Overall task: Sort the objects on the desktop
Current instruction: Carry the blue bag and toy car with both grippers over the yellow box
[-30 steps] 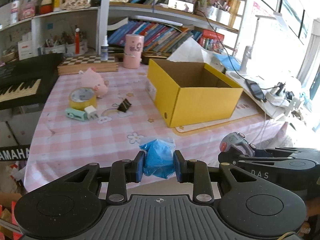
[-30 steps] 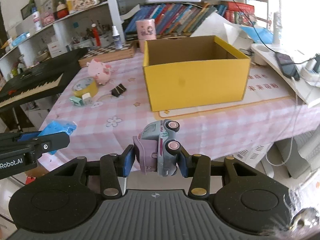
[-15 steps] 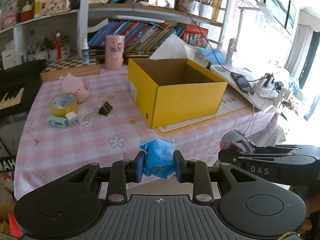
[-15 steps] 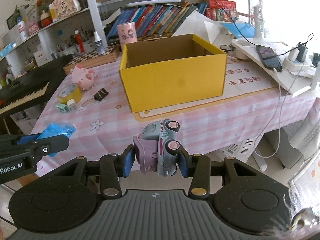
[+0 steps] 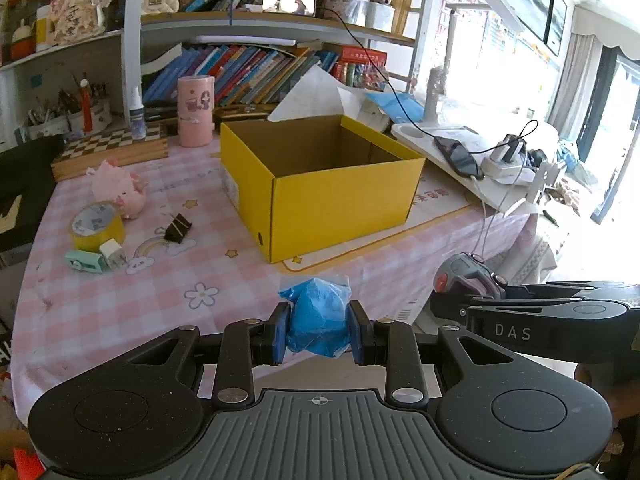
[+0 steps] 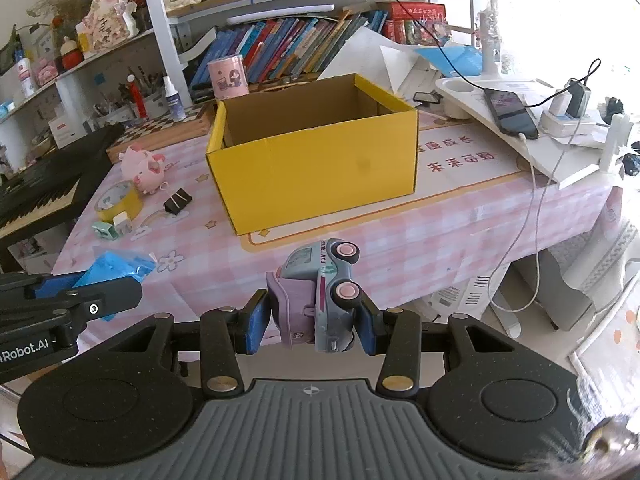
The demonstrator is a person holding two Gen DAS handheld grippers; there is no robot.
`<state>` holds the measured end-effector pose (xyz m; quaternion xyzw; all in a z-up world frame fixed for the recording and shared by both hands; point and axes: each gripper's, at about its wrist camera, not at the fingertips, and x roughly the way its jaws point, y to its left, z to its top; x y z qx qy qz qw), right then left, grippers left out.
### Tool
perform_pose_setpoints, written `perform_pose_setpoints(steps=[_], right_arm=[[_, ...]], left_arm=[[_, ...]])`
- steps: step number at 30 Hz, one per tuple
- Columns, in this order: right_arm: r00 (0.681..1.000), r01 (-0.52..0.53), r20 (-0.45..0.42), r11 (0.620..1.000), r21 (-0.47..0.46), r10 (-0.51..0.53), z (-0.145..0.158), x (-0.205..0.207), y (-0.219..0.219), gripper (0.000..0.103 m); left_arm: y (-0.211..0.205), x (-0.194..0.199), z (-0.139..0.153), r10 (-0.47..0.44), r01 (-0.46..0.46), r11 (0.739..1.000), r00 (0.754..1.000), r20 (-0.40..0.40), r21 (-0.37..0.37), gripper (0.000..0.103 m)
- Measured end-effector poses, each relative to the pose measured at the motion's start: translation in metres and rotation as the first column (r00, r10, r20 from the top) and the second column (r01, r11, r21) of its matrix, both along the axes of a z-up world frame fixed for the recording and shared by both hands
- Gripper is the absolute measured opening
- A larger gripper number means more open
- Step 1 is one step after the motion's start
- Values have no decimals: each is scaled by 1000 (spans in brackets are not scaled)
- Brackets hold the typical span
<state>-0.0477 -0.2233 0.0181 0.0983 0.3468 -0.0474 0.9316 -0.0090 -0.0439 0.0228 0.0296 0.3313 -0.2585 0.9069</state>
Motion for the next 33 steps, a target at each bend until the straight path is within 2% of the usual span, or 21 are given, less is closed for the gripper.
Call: perform_pose_setpoints(steps=[18,33], right_arm=[[999,47,-20,999,-5,-47,-1,2,-21,42],[999,27,-35,999,17,-26,-7,26,-34,42]], left_arm=[[-27,8,0,-62,62,998,998,1,-1,28],[-42,28,-1,-52,52,998,999,6,21,28]])
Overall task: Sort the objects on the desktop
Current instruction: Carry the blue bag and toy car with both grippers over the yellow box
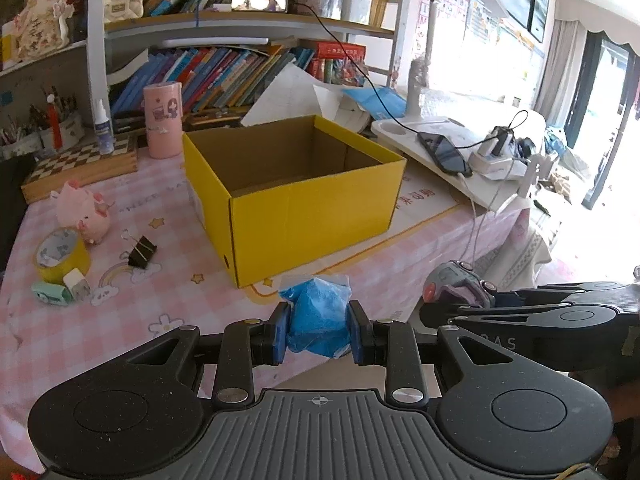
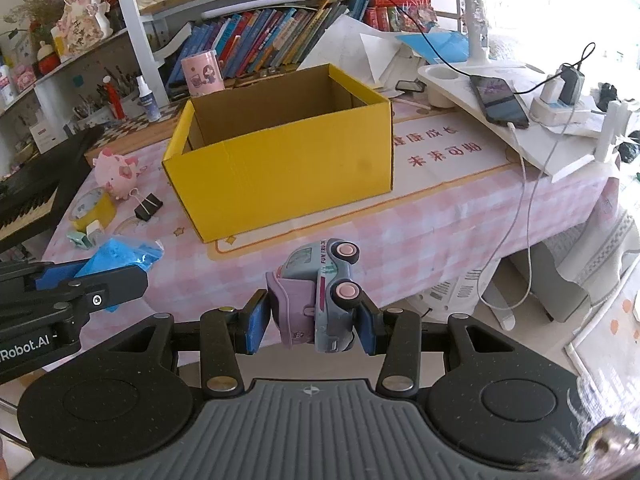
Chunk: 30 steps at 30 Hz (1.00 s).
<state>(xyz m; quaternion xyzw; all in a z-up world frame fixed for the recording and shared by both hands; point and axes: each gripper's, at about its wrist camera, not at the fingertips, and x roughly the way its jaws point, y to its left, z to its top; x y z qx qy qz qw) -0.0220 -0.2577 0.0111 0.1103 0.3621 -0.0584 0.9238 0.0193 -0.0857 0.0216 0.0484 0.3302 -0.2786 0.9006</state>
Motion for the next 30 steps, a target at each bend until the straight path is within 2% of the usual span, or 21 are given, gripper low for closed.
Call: perform_pose_setpoints(steps=[10,19,25,30], right_arm=[[1000,-20,9,1000,-6,20,6,33,-19,42],[988,-46,143,998,-35,50,43,70,-46,42],[979,-101,176,994,-44,107,55,102,-63,42],[966,-177,179,982,-65,186,60,128,-74,42]], left_arm=[[-15,30,6,29,-29,999,999,25,-21,28],[-41,64,30,47,-42,998,993,113,-41,28],[-59,90,38,81,-76,996,986,149,-39,28],[-72,108,37,120,-117,993,982,147,-29,28]])
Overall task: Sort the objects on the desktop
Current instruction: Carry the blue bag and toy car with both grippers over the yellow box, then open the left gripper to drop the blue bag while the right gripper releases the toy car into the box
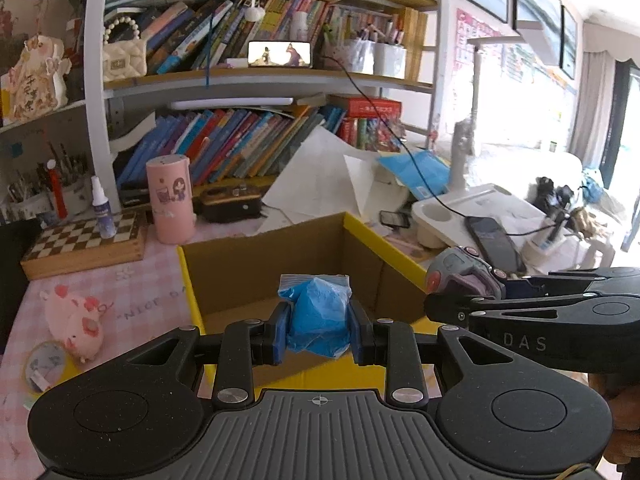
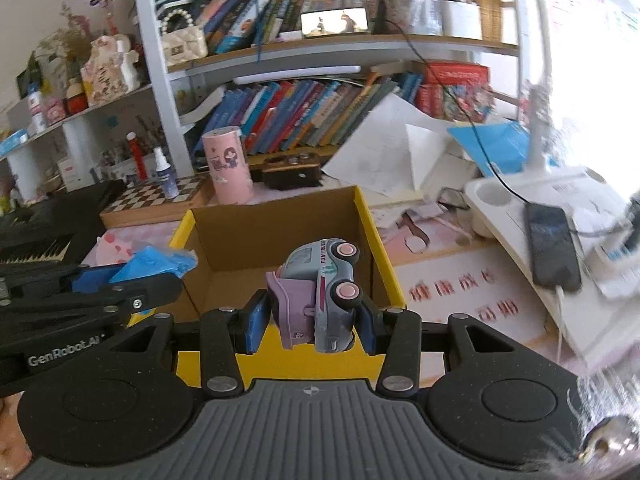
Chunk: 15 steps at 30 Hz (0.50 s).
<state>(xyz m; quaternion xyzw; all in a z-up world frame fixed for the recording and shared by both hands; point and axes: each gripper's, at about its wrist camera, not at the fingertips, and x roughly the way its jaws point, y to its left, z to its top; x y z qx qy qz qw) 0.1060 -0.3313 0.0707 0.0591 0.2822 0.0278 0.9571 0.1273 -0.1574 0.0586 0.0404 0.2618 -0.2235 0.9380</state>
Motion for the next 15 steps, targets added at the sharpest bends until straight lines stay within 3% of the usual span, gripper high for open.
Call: perform_pose_setpoints(steps=[7,15], right_arm=[[994,-107,-22,994,-31,106,-5,41,-12,42],[962,-265,-97,957,-116,254,-20,95,-12,42]], left_arm=[[-16,26,-7,62,-61,998,998,-23,34,28],[-26,59,-28,137,-129,988,987,-89,86,28]])
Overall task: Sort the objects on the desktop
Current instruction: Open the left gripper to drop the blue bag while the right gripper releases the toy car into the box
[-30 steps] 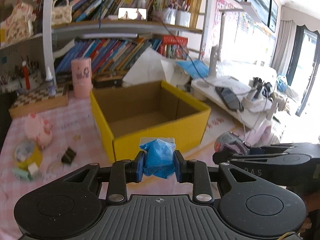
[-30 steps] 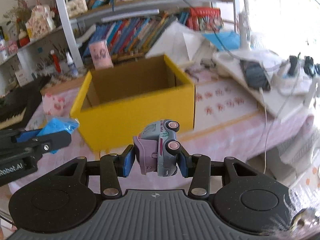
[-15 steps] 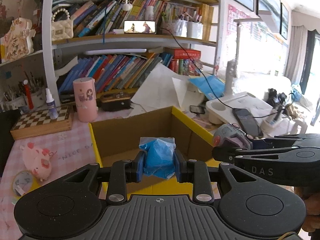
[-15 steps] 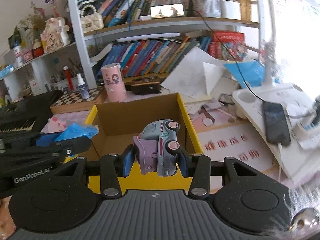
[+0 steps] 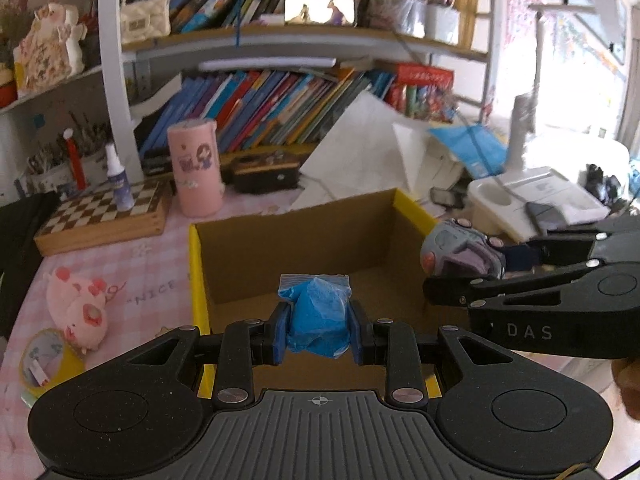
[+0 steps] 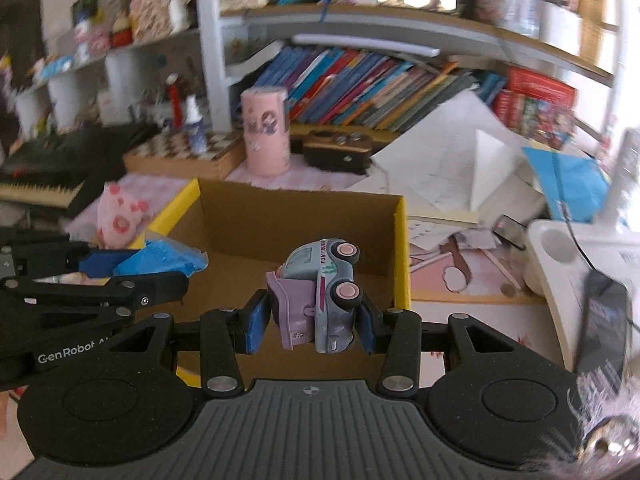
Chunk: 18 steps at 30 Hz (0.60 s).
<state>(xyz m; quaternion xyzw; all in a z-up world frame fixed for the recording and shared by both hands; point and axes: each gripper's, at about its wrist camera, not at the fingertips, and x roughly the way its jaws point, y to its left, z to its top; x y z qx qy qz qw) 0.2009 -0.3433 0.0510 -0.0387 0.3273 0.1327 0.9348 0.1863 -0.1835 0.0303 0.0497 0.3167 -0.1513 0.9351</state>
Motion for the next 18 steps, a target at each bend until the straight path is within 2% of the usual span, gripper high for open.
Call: perform_pose_setpoints(steps=[7,15,18], right_arm=[[988,-145,-62,983,-116,139,-19,40,12,42],[946,-304,-186,924,-230,265,-47,72,27,42],[931,-338,-234,906,-257,281,-58,76,29,42]], left_arm=[[-7,22,-20,33,-30,998,998,-53,53,28],[-12,43,-34,45,-35,994,993,-105,100,29],[-15,47,-39,42,-29,994,991,-124,107,29]])
